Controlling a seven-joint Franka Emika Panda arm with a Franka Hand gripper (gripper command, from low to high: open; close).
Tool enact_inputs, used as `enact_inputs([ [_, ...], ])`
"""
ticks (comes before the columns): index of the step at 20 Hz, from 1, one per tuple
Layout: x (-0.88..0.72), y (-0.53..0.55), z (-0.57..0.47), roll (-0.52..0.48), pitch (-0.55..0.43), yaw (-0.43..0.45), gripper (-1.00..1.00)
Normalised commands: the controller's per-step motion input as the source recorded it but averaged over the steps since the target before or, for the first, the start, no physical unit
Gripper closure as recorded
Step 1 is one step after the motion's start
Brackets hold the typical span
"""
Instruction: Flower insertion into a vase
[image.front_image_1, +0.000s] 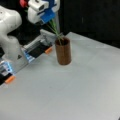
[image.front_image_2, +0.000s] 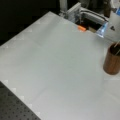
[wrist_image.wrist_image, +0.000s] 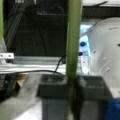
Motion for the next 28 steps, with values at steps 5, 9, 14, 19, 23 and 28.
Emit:
enact_inputs([
  [5, 0.33, 0.09, 0.15, -0.072, 0.476, -0.031, 1.00],
  [9, 0.34, 0.09, 0.12, -0.120, 0.500, 0.004, 1.00],
  [14, 0.35, 0.04, 0.12, -0.135, 0.449, 0.025, 1.00],
  [19, 0.34, 0.01, 0.11, -0.180, 0.385, 0.020, 1.00],
  [23, 0.35, -0.02, 0.10, -0.205, 0.359, 0.025, 1.00],
  [28, 0.36, -0.02, 0.14, -0.209, 0.350, 0.012, 1.00],
])
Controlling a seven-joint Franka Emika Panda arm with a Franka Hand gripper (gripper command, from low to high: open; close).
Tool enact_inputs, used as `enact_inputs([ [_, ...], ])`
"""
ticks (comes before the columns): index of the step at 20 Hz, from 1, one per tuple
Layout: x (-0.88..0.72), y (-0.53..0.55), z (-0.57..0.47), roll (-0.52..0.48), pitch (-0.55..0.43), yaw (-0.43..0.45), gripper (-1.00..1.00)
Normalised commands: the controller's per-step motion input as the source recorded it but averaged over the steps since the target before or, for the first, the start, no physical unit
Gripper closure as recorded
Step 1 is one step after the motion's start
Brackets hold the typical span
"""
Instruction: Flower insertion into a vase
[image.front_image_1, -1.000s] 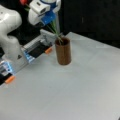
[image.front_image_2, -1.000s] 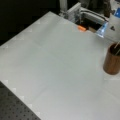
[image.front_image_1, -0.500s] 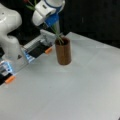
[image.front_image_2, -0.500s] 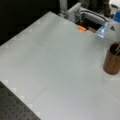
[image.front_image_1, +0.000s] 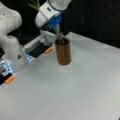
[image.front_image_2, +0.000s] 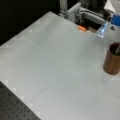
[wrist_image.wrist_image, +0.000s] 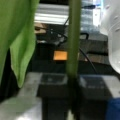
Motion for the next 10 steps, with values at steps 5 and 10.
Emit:
enact_inputs([
  [5, 0.38, 0.01, 0.10, -0.245, 0.358, 0.009, 1.00],
  [10, 0.38, -0.02, 0.00, -0.216, 0.266, 0.045, 1.00],
])
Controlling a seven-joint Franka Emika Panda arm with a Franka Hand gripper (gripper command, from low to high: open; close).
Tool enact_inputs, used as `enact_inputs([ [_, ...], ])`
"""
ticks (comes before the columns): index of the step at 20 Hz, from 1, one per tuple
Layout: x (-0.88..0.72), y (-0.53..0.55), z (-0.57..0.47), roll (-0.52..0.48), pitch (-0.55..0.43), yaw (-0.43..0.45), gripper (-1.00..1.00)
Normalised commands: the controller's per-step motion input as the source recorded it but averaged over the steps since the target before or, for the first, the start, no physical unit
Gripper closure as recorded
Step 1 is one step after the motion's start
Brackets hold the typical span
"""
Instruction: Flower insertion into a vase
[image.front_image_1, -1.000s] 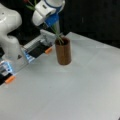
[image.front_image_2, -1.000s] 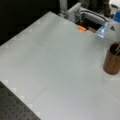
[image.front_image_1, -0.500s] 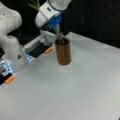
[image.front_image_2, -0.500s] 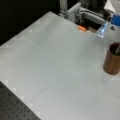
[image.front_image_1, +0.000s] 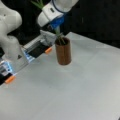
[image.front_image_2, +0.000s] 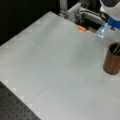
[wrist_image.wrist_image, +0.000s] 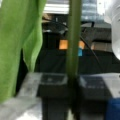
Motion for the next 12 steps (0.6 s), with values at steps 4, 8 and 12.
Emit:
enact_inputs([
  [4, 0.41, -0.02, -0.16, -0.236, 0.149, 0.057, 1.00],
  [8, 0.42, 0.00, -0.27, -0.208, 0.082, 0.056, 1.00],
  [12, 0.37, 0.03, -0.27, -0.160, 0.055, 0.062, 1.00],
])
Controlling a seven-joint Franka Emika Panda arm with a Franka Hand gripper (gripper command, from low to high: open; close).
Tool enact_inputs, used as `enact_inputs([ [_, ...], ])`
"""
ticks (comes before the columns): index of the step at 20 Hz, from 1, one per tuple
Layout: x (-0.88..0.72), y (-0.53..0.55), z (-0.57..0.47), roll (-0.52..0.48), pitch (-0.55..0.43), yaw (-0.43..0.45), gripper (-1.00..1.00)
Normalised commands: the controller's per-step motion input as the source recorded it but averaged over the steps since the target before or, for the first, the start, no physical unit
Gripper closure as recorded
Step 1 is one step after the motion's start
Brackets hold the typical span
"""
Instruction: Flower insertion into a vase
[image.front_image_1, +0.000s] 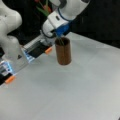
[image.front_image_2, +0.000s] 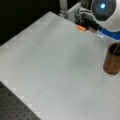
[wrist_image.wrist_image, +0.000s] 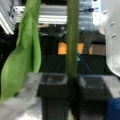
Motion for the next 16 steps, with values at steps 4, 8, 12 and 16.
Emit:
enact_inputs([
  [4, 0.34, 0.05, -0.30, -0.120, 0.002, 0.070, 1.00],
  [8, 0.30, 0.08, -0.19, -0.088, -0.010, 0.045, 1.00],
  [12, 0.26, 0.14, 0.02, -0.077, 0.054, 0.030, -1.00],
  [16, 0.27, 0.13, 0.10, -0.092, 0.083, 0.015, -1.00],
])
